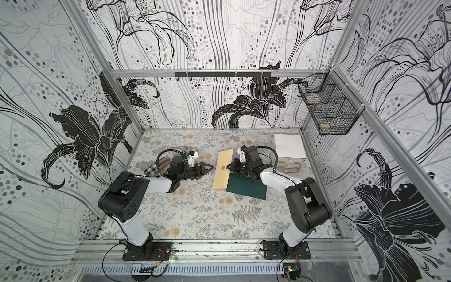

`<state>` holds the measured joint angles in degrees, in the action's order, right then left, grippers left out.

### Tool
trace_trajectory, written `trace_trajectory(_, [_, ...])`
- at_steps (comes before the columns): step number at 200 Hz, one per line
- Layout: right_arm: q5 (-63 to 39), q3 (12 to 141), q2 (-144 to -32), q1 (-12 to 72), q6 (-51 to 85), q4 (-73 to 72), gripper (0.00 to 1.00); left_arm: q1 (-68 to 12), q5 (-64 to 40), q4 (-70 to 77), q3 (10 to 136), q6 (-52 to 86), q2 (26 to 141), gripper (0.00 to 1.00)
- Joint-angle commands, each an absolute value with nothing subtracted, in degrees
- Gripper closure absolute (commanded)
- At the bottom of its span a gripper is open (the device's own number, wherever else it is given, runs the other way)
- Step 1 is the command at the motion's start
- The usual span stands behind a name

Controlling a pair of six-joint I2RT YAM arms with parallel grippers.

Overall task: Open the envelope
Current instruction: Pick up the envelope from the center of the board.

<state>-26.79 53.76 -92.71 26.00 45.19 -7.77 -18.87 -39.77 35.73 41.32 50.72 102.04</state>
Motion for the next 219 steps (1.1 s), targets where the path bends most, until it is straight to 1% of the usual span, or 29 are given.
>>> trace_trajectory(1, [-30.1,54.07,-92.61,26.02,47.61,-12.96,1.0,-19.1,-42.78,40.84,42.45,52.29,103.01,0.3])
trace_trajectory(61, [-33.74,53.7,-95.41,26.23,51.98,-19.54,1.0,-19.11,-43.48,41.66,42.49,52.81,103.27,0.3])
trace_trajectory(117, [-33.37,55.06,-97.96,27.6,51.32,-18.24,1.0,-19.1,-43.66,42.05,42.4,53.08,103.21,0.32])
trace_trajectory(164, [-32.54,54.96,-98.44,27.6,50.6,-16.6,1.0,-19.09,-42.78,42.1,41.59,52.47,101.93,0.39])
trace_trajectory(189, [-31.71,55.1,-98.43,27.6,49.71,-15.04,1.0,-19.1,-42.69,42.12,41.48,52.33,101.51,0.47])
trace_trajectory(219, [-30.76,55.37,-98.35,27.6,48.62,-12.82,1.0,-19.07,-42.47,41.91,41.4,52.1,101.43,0.53])
